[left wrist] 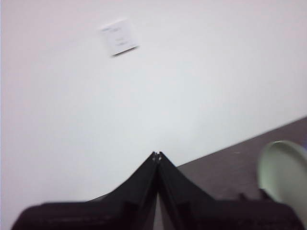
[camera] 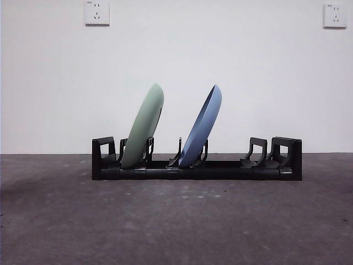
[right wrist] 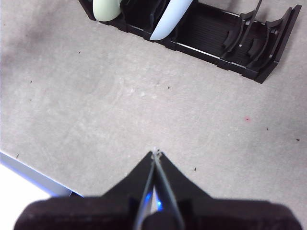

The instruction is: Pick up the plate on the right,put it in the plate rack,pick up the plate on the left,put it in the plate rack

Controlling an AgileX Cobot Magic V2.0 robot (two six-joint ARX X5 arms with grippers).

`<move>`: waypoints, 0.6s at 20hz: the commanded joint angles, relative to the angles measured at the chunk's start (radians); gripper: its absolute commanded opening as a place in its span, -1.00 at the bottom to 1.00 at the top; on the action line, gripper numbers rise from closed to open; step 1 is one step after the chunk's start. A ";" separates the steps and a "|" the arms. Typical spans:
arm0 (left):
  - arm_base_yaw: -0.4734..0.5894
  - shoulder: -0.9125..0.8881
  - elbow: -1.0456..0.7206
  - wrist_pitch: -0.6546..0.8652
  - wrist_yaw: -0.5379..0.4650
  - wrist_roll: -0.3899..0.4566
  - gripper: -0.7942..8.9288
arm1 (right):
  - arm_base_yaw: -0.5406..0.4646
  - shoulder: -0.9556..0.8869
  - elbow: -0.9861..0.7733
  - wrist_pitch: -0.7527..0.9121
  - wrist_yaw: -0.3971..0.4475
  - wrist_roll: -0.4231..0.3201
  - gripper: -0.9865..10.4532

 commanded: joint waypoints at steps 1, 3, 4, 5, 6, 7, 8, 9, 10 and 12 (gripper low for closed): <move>0.034 -0.098 -0.216 0.125 0.005 -0.038 -0.84 | 0.001 0.000 -0.010 0.010 0.005 0.007 -0.82; 0.049 -0.182 -0.397 0.223 0.005 -0.080 -0.84 | 0.001 0.000 -0.010 0.010 0.005 0.007 -0.82; 0.055 -0.218 -0.481 0.259 0.005 -0.105 -0.84 | 0.001 0.000 -0.010 0.010 0.004 0.007 -0.82; 0.060 -0.254 -0.556 0.278 0.005 -0.134 -0.84 | 0.001 0.000 -0.010 0.010 0.005 0.007 -0.82; 0.065 -0.296 -0.626 0.278 0.004 -0.164 -0.84 | 0.001 0.000 -0.010 0.010 0.005 0.007 -0.82; 0.069 -0.331 -0.682 0.278 0.004 -0.182 -0.84 | 0.001 0.000 -0.010 0.010 0.005 0.007 -0.82; 0.074 -0.361 -0.728 0.278 0.004 -0.193 -0.84 | 0.001 0.000 -0.010 0.010 0.005 0.007 -0.82; 0.077 -0.394 -0.774 0.277 0.004 -0.211 -0.84 | 0.001 0.000 -0.010 0.010 0.005 0.007 -0.82; 0.078 -0.419 -0.806 0.274 0.003 -0.227 -0.84 | 0.001 0.000 -0.010 0.010 0.005 0.007 -0.82; 0.080 -0.458 -0.852 0.266 0.004 -0.245 -0.84 | 0.001 0.000 -0.010 0.010 0.005 0.007 -0.82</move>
